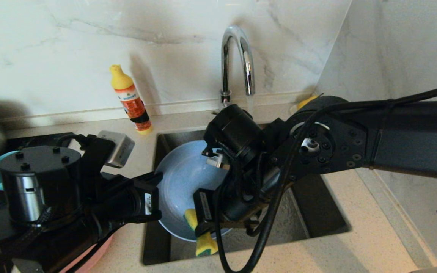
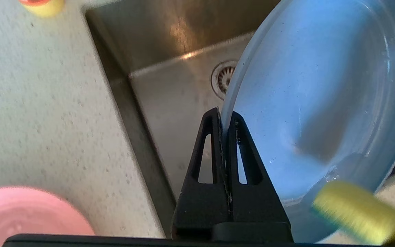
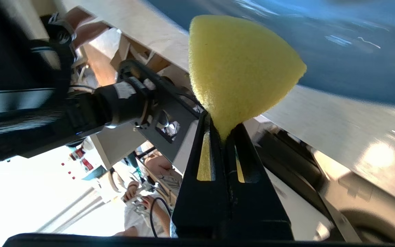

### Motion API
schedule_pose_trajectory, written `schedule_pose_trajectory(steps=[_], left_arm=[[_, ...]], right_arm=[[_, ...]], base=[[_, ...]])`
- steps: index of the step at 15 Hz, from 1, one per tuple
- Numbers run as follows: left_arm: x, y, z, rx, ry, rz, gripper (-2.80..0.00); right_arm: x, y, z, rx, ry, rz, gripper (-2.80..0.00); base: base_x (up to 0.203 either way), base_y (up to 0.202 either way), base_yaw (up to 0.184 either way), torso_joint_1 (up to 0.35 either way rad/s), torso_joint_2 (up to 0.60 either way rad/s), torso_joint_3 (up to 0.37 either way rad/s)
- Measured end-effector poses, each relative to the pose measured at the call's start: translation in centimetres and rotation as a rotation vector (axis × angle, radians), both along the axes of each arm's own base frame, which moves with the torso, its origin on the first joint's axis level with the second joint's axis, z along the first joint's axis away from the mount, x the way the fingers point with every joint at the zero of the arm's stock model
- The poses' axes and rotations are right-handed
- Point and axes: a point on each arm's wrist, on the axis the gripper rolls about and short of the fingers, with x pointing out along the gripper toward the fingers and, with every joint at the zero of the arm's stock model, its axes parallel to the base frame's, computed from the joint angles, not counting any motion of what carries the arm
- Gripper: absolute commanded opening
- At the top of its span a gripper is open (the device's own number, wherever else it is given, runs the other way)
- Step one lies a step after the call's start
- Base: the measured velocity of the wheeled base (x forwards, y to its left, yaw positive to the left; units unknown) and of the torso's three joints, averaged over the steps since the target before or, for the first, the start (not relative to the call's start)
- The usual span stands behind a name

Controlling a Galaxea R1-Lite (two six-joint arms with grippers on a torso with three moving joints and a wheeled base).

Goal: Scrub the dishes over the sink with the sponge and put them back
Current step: Wipe the plate

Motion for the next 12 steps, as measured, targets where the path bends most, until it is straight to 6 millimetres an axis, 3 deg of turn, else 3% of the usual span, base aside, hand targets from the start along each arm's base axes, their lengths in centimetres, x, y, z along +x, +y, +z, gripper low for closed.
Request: schedule_pose_trajectory(steps=[7,12], left_arm=[[-0.7,0.5,-1.3,0.028,0.038,-0.005,-2.80],[-1.1,0.7,-1.4,0.033,0.041,-0.011,-2.80]], right_arm=[[-0.4,2.2,-0.9,0.044,-0.037,0.044,-2.80],[1.0,1.0,-0.4,0.055,-0.049,-0.003,-2.80]], base=[[0.000,0.000,0.000,0.000,0.00,0.000],[0.000,0.000,0.000,0.000,0.00,0.000]])
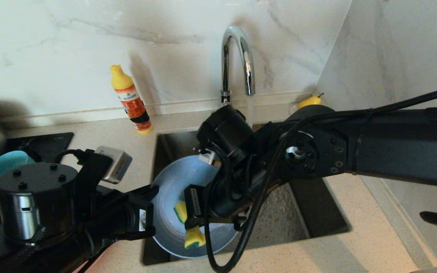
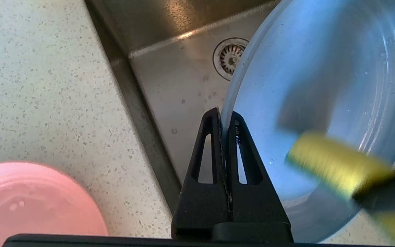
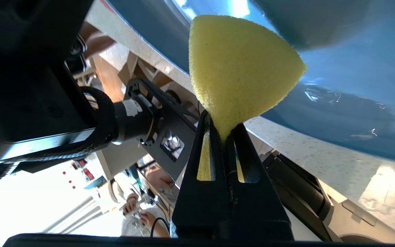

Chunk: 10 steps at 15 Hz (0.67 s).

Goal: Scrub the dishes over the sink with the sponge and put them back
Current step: Wipe the plate

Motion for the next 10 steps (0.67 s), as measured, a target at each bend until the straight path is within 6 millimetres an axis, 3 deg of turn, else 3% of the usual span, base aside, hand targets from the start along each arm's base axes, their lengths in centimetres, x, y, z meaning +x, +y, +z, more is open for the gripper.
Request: schedule_pose_trajectory(steps=[10], left_arm=[[-0.7,0.3,-0.2,0.001,0.003,-0.010,-2.80]], right_arm=[[1.6,-4.0,2.5,0.022,-0.019,-0.098,-2.80]], base=[[0.000,0.000,0.000,0.000,0.00,0.000]])
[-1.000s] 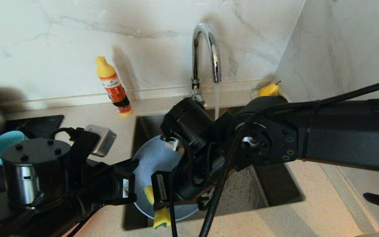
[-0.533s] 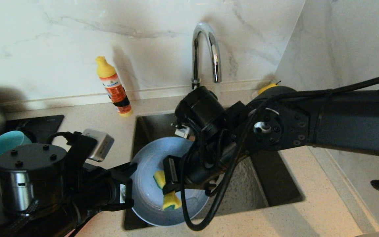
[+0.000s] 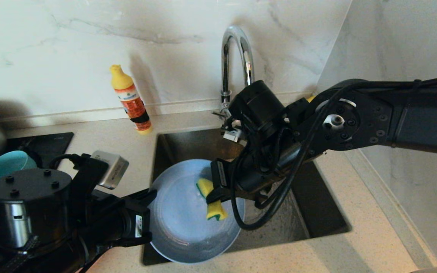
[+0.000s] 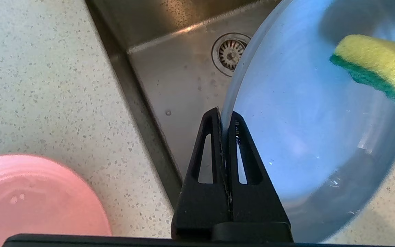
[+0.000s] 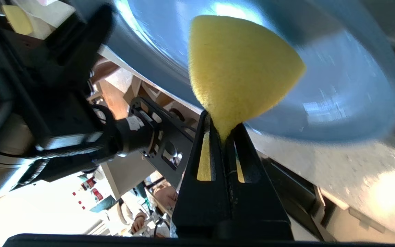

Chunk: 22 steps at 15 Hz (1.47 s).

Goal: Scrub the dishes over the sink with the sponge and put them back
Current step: Wipe the plate

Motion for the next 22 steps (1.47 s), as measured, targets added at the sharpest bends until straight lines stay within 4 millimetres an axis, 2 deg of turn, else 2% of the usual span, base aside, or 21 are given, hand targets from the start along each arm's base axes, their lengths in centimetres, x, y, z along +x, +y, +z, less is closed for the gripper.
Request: schedule_pose_trajectory(steps=[4,6,11,16,18,22], left_arm=[[-0.1,0.1,0.7,-0.027,-0.023,0.003,-2.80],[-0.1,0.1,0.8,-0.032,-0.027,0.004,-2.80],[-0.1,0.1,1.3,-0.049,-0.040,0.005,-2.80],[-0.2,0.2,0.9,-0.041,-0.030,0.004,-2.80],[-0.3,0.2,0.8,-0.035,-0.026,0.003,-2.80],[-0.5,0.4,0.0,-0.016,-0.002,0.001,-2.80]], right_arm=[[-0.4,-1.1,-0.1,-0.054,0.053,-0.011,-2.80],[-0.9,-1.0,-0.4,-0.078,0.077,0.000,-2.80],[-3.1,2.1,-1.9,-0.114,0.101,0.095,-2.80],[-4.1,5.6,-4.4,-0.181,0.017,0.108,-2.80],[-4.0,6.1,-4.4,-0.156,-0.005,0.111,-2.80],[-3.8,5.7,-2.8,-0.090,-0.067,0.107,-2.80]], base=[[0.000,0.000,0.000,0.000,0.00,0.000],[0.000,0.000,0.000,0.000,0.00,0.000],[0.000,0.000,0.000,0.000,0.00,0.000],[0.000,0.000,0.000,0.000,0.00,0.000],[0.000,0.000,0.000,0.000,0.00,0.000],[0.000,0.000,0.000,0.000,0.00,0.000]])
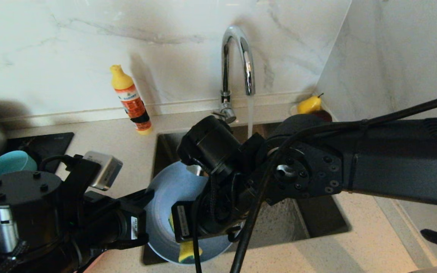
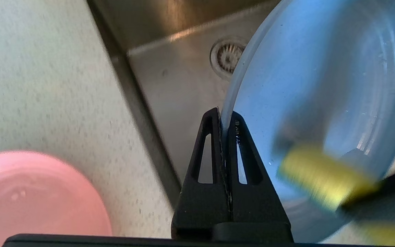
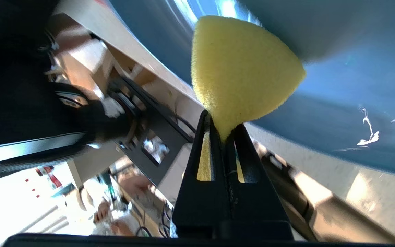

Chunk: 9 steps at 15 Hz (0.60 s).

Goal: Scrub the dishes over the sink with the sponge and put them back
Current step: Wipe the plate

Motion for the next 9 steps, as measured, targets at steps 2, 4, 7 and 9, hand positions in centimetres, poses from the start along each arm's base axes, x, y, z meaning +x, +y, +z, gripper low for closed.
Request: schedule_pose_trajectory(steps=[2,4,7,9], left_arm=[[-0.1,0.1,-0.3,0.006,0.008,-0.002,-2.80],[-0.2,0.1,-0.4,0.009,0.011,-0.002,-2.80],[-0.3,0.2,-0.5,0.009,0.015,-0.001,-2.80],[-0.4,0.3,-0.4,0.003,0.011,0.000,-2.80]], right_arm=[[0.4,-0.6,1.0,0.036,-0.026,-0.017,-2.80],[1.0,-1.4,1.5,0.050,-0.038,-0.039,-2.80],[2.3,-2.9,2.2,0.054,-0.047,-0.082,-2.80],[2.6,-4.1,2.5,0.031,-0.030,-0.108,-2.80]], base=[[0.000,0.000,0.000,0.000,0.00,0.000],[0.000,0.000,0.000,0.000,0.00,0.000],[0.000,0.000,0.000,0.000,0.00,0.000],[0.000,0.000,0.000,0.000,0.00,0.000]])
